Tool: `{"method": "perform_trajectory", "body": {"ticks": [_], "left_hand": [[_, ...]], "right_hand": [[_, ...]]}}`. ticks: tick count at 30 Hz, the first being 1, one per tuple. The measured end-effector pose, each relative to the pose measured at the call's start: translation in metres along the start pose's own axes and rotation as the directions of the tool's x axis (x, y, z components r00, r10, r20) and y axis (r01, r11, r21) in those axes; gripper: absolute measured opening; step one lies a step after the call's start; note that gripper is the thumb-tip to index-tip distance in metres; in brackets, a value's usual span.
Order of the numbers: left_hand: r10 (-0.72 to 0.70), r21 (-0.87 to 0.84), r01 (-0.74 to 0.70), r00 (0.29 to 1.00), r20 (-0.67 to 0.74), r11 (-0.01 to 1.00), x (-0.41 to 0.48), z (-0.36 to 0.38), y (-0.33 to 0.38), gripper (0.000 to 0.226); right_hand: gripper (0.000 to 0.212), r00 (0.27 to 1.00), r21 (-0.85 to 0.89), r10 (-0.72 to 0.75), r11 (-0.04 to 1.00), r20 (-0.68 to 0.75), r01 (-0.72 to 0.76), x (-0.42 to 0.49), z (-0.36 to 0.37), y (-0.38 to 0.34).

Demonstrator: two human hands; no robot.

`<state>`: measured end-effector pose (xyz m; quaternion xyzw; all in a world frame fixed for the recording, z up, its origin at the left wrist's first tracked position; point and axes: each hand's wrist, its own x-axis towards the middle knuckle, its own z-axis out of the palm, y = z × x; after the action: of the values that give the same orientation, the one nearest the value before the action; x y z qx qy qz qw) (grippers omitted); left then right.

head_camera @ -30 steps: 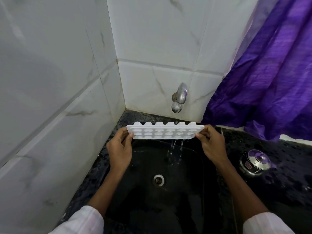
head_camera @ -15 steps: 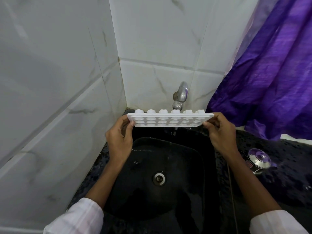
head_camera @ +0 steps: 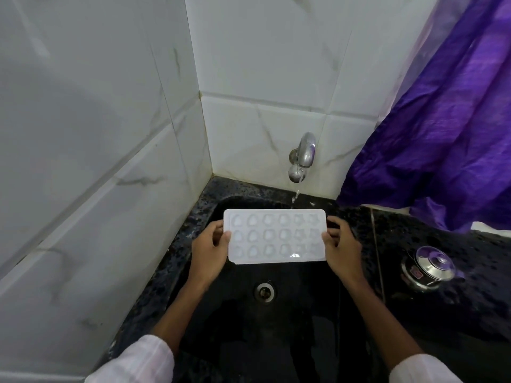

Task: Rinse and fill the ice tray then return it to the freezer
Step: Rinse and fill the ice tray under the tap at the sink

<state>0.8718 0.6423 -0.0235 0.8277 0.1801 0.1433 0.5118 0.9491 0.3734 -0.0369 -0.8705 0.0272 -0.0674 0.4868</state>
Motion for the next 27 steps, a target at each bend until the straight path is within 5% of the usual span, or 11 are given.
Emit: {"method": "perform_trajectory", "body": {"ticks": [11, 18, 27], "left_hand": [[-0.116, -0.144, 0.117, 0.993, 0.016, 0.983, 0.017, 0.019, -0.004, 0.031], [-0.152, -0.177, 0.146, 0.988, -0.016, 0.973, 0.031, 0.022, 0.001, 0.03], [-0.218, -0.202, 0.212, 0.976, -0.006, 0.956, 0.035, 0.02, 0.004, 0.028]], "right_hand": [[0.039, 0.965, -0.176, -0.163, 0.964, 0.204, 0.2, 0.025, 0.023, -0.01], [0.061, 0.976, -0.169, -0.171, 0.967, 0.137, 0.193, 0.031, 0.029, -0.019], [0.052, 0.955, -0.205, -0.226, 0.942, 0.191, 0.264, 0.042, 0.035, -0.027]]}}
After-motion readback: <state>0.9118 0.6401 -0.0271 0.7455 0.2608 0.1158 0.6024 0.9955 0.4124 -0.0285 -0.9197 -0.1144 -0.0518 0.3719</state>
